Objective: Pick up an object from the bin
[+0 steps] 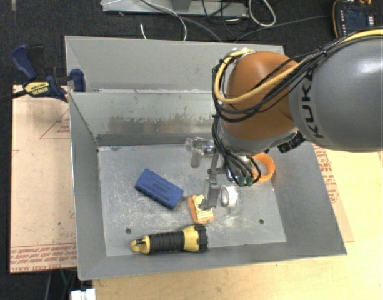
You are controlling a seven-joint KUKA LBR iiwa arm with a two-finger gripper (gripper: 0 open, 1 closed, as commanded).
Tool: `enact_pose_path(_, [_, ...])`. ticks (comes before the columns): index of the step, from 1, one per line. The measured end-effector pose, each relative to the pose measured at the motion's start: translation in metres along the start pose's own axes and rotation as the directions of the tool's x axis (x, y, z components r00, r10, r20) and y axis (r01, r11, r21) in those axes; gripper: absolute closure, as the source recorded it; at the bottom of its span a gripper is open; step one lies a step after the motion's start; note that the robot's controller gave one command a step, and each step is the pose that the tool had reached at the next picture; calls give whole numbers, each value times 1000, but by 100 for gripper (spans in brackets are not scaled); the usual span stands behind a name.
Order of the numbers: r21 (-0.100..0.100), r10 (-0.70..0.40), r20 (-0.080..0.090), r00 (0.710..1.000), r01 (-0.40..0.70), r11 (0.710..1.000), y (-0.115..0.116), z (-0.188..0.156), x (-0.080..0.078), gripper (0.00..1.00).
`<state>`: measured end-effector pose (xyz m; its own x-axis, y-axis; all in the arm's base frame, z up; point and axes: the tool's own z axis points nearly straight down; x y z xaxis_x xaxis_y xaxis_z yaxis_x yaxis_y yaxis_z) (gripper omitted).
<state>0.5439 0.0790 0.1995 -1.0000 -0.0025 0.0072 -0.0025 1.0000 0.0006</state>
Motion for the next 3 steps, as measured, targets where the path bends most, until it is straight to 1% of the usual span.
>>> enact_pose_path(1, [0,3,8,1000,-3,1000,-1,-4,-2,0])
enact_pose_path(2, [-3,-7,11,1000,7,1000,60,130,-26,0])
enact_pose_path(3, [-3,59,22,998,-59,998,68,74,-18,0])
